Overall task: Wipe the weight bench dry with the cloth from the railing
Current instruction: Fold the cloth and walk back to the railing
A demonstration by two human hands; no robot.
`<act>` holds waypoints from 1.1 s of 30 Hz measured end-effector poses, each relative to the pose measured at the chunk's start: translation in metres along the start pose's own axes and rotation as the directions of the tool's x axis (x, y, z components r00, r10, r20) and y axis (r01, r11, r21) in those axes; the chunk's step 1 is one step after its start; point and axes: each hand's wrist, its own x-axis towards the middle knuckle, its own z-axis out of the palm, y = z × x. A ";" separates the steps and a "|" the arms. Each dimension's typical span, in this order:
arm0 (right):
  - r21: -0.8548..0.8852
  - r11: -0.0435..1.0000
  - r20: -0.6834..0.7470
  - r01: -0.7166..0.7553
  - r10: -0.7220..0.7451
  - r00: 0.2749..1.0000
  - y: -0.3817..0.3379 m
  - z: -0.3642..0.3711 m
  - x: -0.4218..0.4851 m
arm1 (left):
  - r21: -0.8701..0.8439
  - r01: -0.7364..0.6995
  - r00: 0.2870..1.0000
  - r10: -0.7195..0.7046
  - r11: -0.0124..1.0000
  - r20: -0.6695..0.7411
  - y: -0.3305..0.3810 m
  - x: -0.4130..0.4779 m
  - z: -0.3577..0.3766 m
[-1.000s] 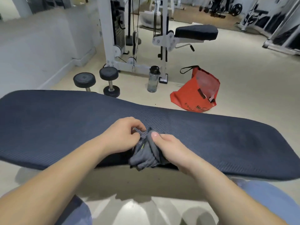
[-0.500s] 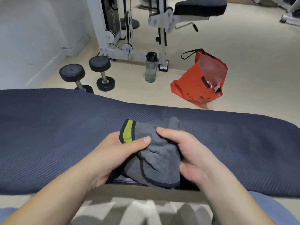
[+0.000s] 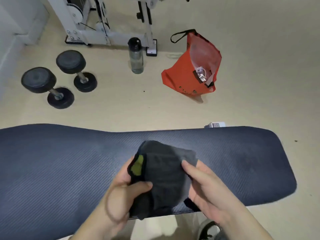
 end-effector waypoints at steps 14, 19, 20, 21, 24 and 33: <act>-0.231 0.946 -0.217 0.228 -0.279 0.936 -0.335 0.079 -0.335 | 0.381 -0.203 0.973 0.142 0.902 0.180 0.241 -0.209 0.357; -0.195 0.923 -0.240 0.331 -0.372 0.897 -0.382 0.074 -0.419 | 0.335 -0.164 0.930 0.033 0.928 0.365 0.264 -0.250 0.437; -0.204 0.917 -0.281 0.344 -0.391 0.876 -0.383 0.072 -0.429 | 0.316 -0.143 0.919 0.007 0.938 0.395 0.265 -0.255 0.448; -0.226 0.907 -0.344 0.356 -0.416 0.842 -0.380 0.069 -0.437 | 0.304 -0.106 0.914 -0.028 0.947 0.405 0.264 -0.258 0.460; -0.436 0.846 -0.631 0.307 -0.531 0.566 -0.359 0.051 -0.459 | 0.328 -0.007 0.901 -0.137 0.945 0.413 0.249 -0.265 0.493; -0.220 0.847 -0.799 0.483 -0.440 0.409 -0.245 0.017 -0.600 | 0.692 -0.075 0.616 -0.512 0.718 0.598 0.130 -0.337 0.574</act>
